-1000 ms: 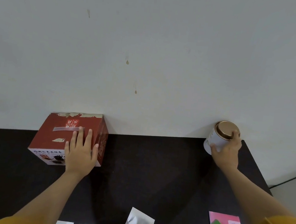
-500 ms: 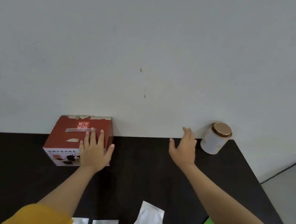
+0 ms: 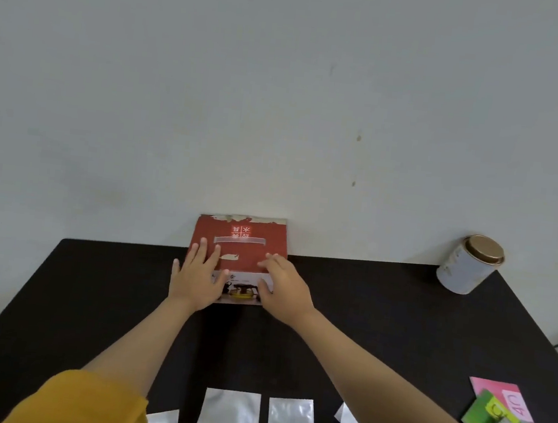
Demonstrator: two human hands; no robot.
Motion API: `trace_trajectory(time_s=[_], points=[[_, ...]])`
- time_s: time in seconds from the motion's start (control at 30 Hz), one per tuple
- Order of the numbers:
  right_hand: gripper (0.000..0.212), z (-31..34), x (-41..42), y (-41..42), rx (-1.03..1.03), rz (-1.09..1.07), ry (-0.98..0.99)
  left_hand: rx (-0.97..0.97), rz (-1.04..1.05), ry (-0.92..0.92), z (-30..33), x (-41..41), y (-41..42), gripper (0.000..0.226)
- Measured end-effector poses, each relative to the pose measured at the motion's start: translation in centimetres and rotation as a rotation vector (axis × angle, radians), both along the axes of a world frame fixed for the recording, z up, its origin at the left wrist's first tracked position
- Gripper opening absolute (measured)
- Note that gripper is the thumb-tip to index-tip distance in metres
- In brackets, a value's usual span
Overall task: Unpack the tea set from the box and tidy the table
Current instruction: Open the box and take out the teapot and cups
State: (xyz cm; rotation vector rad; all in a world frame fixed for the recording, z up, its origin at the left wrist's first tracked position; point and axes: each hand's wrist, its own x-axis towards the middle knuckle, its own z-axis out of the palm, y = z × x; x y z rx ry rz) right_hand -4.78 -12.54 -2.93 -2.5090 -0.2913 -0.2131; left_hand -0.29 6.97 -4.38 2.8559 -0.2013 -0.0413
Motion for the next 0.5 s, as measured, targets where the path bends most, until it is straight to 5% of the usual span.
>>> trace_trajectory(time_s=[0.5], points=[[0.034, -3.0, 0.1, 3.1, -0.052, -0.239, 0.003, 0.001, -0.095, -0.087, -2.1, 0.2, 1.4, 0.066]])
